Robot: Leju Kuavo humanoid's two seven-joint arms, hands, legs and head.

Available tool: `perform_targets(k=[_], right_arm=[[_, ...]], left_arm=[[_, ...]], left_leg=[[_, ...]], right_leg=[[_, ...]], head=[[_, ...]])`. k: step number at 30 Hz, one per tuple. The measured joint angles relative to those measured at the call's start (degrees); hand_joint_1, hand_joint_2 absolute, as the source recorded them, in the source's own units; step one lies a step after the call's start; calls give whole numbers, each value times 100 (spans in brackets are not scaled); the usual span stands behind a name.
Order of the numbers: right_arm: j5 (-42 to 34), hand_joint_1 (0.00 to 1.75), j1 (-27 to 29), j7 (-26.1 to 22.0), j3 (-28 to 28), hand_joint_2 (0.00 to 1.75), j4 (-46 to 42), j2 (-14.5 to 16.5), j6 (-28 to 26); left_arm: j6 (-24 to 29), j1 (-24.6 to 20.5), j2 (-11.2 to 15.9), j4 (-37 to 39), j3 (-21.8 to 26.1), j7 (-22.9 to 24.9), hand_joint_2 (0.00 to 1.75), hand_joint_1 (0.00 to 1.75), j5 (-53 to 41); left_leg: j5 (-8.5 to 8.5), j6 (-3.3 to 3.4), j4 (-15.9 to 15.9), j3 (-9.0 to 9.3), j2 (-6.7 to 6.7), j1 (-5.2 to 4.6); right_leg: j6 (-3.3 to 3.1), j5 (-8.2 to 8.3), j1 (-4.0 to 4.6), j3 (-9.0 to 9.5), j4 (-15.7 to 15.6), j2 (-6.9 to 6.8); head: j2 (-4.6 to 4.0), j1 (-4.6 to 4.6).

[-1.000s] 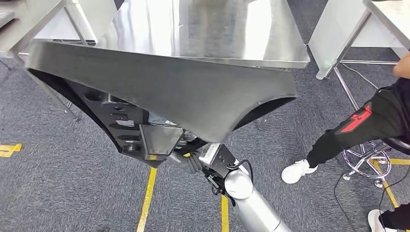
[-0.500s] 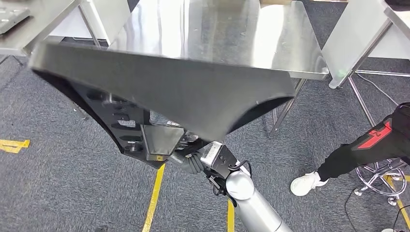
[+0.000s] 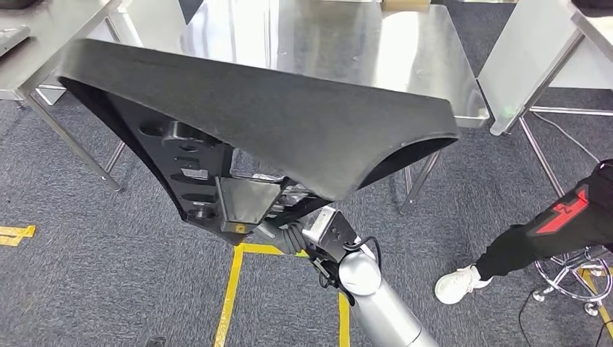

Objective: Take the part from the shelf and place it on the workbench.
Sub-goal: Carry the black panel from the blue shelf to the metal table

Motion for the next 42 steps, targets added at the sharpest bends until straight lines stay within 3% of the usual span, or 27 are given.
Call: perform_targets(k=[3,5,9,10,11,13,14,16,18,20,21,23,25,26,27,28,30,34,36,39,40,41,42], right_arm=[[1,175,-11,17,-16,175,-2,15,0],[1,175,-38,23,-21,175,-2,16,0],[2,175,-60,27,-20,175,21,-1,1],[2,175,-55,27,-20,175,32,-7,3],[2,175,-55,28,-20,175,41,-10,5],[2,175,-60,28,-20,175,49,-12,11],[1,175,-65,27,-20,175,54,-14,14],[0,175,-80,27,-19,175,63,-13,20],[-1,175,-99,28,-20,175,66,-2,24],[-3,175,-118,28,-22,175,65,20,24],[-4,175,-127,27,-23,175,64,35,24],[-4,175,-131,26,-22,175,67,52,24],[-2,175,-116,26,-22,175,79,55,24],[-2,175,-111,26,-22,175,85,55,24],[-2,175,-110,26,-22,175,90,56,24],[-3,175,-111,26,-22,175,92,60,24],[-3,175,-121,26,-22,175,96,66,24],[-1,175,-134,26,-19,175,98,75,24],[-2,175,-152,20,-19,175,98,69,24],[-2,175,-136,16,-15,175,107,37,24],[-2,175,-124,16,-15,175,110,23,24],[-2,175,-116,17,-14,175,113,13,23],[-2,175,-114,16,-13,175,113,8,23]], left_arm=[[3,2,-5,-1,0,1,175,0,-2],[5,-3,-5,-2,3,1,175,0,2],[9,-11,-6,-1,11,-2,175,0,27],[9,-6,-10,-1,11,-5,175,0,33],[9,-1,-14,-1,12,-10,175,0,37],[10,4,-20,-1,13,-20,175,0,40],[11,4,-21,-1,13,-24,175,0,42],[12,7,-26,-1,15,-34,175,0,50],[19,15,-28,-1,16,-45,175,0,56],[29,18,-29,-1,16,-58,175,0,57],[33,14,-29,-1,15,-62,175,0,56],[37,19,-34,-1,14,-67,175,0,55],[38,40,-34,-1,14,-67,175,0,55],[39,47,-34,-1,14,-67,175,0,55],[40,51,-32,-1,14,-67,175,0,55],[41,53,-28,-1,14,-68,175,0,55],[42,53,-22,2,14,-67,175,0,55],[42,59,-23,2,15,-66,175,0,50],[41,52,-21,2,17,-67,175,0,43],[33,48,-13,2,21,-67,175,0,38],[30,51,-13,2,21,-67,175,0,38],[27,54,-14,2,21,-68,175,0,37],[26,56,-14,2,22,-67,175,0,33]], left_leg=[[7,122,-114,115,-18,-27],[-4,189,-168,237,-30,-6],[-121,257,-196,378,-70,-9],[-162,256,-196,421,-85,-14],[-207,252,-195,477,-100,-17],[-308,230,-197,607,-125,-22],[-362,210,-192,666,-134,-29],[-441,148,-173,722,-138,-39],[-476,85,-132,750,-134,-41],[-536,34,50,708,-116,-31],[-609,5,283,584,-100,-18],[-844,-59,970,141,-67,11],[-977,-101,1384,-256,-51,30],[-880,-105,1306,-317,-45,33],[-660,-97,1034,-277,-38,35],[-357,-77,635,-168,-29,35],[-15,-17,58,17,-16,2],[41,165,-141,160,-9,-51],[29,228,-205,273,-12,-26],[-69,286,-236,389,-36,-23],[-112,288,-236,431,-49,-24],[-157,284,-236,484,-62,-24],[-207,275,-236,549,-77,-24]], right_leg=[[119,-27,23,37,29,-11],[153,-60,19,-75,315,-13],[132,-432,9,-981,1606,-11],[147,-461,9,-1109,1656,-11],[183,-378,9,-1132,1500,-11],[278,92,14,-953,746,-11],[272,311,25,-854,395,-13],[158,537,60,-721,52,-13],[17,534,62,-634,27,-4],[-65,507,23,-525,3,4],[-100,477,5,-466,-3,6],[-151,399,6,-389,-3,8],[-146,314,10,-309,-1,20],[-134,266,9,-251,0,26],[-121,212,8,-180,-1,31],[-104,153,6,-110,-4,32],[-52,57,20,-1,-18,30],[98,17,43,37,25,27],[130,16,39,-196,453,23],[110,-267,28,-969,1530,22],[109,-367,26,-1146,1681,22],[127,-377,24,-1229,1645,21],[171,-258,21,-1210,1410,20]], head=[[1,-4],[1,11],[0,28],[0,28],[0,28],[0,29],[0,25],[0,26],[0,31],[0,21],[0,13],[0,-3],[0,-3],[0,-3],[0,-2],[0,-2],[0,2],[0,-1],[0,13],[0,27],[0,27],[0,28],[0,28]])
